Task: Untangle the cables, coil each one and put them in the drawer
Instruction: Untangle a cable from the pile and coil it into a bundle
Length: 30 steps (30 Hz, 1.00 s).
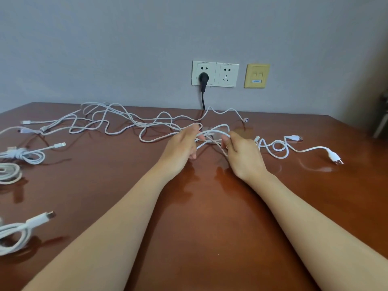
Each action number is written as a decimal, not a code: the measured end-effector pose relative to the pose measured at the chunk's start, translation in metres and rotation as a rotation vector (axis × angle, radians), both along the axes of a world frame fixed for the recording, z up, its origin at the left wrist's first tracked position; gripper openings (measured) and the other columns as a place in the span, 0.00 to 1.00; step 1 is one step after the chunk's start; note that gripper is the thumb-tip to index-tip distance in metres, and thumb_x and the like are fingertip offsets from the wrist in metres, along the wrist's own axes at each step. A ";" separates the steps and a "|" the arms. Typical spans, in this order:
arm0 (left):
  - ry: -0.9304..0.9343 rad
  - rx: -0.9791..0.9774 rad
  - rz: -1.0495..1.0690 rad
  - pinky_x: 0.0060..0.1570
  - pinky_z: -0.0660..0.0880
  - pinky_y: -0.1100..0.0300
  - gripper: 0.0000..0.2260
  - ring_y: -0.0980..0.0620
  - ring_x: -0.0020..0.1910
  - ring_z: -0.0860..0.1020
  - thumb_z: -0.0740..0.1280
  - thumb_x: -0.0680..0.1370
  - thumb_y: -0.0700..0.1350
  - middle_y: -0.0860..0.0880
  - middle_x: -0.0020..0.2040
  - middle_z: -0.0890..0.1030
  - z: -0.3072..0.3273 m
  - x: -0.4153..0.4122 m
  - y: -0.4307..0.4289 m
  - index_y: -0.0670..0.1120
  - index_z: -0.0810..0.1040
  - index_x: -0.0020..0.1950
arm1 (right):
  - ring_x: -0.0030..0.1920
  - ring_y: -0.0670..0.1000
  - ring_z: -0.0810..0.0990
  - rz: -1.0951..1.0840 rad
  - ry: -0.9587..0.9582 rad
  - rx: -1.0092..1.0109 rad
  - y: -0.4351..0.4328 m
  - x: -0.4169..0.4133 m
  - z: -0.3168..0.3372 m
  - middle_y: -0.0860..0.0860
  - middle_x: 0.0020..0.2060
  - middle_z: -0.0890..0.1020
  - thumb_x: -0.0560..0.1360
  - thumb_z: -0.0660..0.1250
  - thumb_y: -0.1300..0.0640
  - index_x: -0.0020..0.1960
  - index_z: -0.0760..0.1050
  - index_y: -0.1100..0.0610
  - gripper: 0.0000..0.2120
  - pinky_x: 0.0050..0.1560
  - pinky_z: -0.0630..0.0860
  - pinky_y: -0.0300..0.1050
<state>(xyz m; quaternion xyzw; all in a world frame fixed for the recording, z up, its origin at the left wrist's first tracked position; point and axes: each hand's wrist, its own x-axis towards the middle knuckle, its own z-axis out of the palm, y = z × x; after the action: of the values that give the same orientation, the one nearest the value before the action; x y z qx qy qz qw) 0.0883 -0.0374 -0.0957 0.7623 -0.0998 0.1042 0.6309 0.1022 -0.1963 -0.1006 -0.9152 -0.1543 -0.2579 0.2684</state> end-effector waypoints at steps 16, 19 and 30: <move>0.205 -0.891 -0.174 0.43 0.79 0.60 0.15 0.47 0.47 0.81 0.49 0.83 0.37 0.41 0.47 0.81 0.009 -0.004 0.008 0.39 0.74 0.47 | 0.26 0.49 0.68 0.224 0.150 0.426 0.009 -0.005 -0.001 0.50 0.23 0.72 0.77 0.61 0.60 0.33 0.72 0.51 0.15 0.32 0.65 0.41; 0.210 -0.581 -0.156 0.47 0.78 0.60 0.13 0.46 0.52 0.79 0.50 0.83 0.37 0.40 0.53 0.79 0.006 -0.004 0.004 0.39 0.74 0.56 | 0.25 0.50 0.70 0.172 0.087 0.331 0.011 -0.003 -0.003 0.50 0.22 0.75 0.77 0.61 0.56 0.33 0.71 0.48 0.14 0.32 0.70 0.45; 0.181 -0.338 -0.198 0.39 0.75 0.64 0.14 0.50 0.42 0.77 0.51 0.83 0.41 0.42 0.51 0.78 0.002 -0.010 -0.022 0.43 0.75 0.47 | 0.37 0.55 0.76 0.195 0.214 0.101 0.019 -0.015 0.001 0.55 0.31 0.79 0.77 0.58 0.57 0.34 0.73 0.55 0.14 0.44 0.75 0.52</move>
<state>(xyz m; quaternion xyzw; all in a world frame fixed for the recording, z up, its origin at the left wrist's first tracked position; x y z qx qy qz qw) 0.0782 -0.0595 -0.0933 0.6385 -0.0986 -0.0120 0.7632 0.0872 -0.1771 -0.0995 -0.9035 -0.1997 -0.1393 0.3528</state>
